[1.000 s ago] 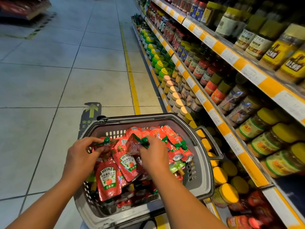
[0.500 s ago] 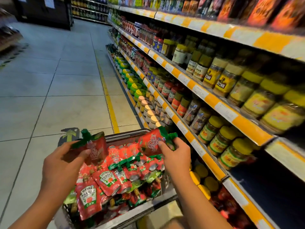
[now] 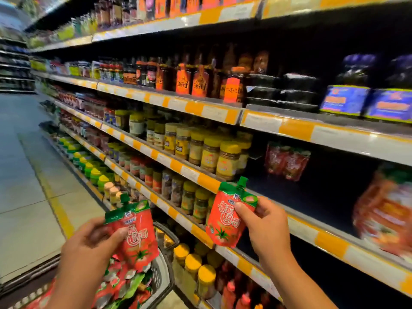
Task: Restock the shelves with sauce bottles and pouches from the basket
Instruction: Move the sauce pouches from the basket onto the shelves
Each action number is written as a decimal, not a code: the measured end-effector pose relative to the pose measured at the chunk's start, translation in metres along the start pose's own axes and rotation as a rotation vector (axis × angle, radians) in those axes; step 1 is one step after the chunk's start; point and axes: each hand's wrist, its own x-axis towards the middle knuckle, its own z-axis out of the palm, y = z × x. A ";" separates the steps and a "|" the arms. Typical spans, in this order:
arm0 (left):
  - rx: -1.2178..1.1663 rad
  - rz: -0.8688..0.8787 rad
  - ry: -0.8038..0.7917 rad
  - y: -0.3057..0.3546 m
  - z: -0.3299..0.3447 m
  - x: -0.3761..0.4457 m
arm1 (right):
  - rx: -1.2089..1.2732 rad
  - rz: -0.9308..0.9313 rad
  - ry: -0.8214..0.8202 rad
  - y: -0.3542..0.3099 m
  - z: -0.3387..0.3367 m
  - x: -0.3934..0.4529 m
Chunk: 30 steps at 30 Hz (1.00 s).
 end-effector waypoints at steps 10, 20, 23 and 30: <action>-0.116 -0.045 -0.430 0.056 0.173 0.011 | -0.011 -0.013 0.286 -0.024 -0.114 0.022; -0.104 -0.058 -0.574 0.083 0.306 0.023 | -0.235 0.115 0.542 -0.027 -0.164 0.086; -0.114 -0.040 -0.587 0.089 0.338 0.027 | -0.259 0.183 0.557 -0.016 -0.166 0.104; -0.083 -0.022 -0.590 0.068 0.386 0.037 | -0.236 0.165 0.487 0.010 -0.148 0.126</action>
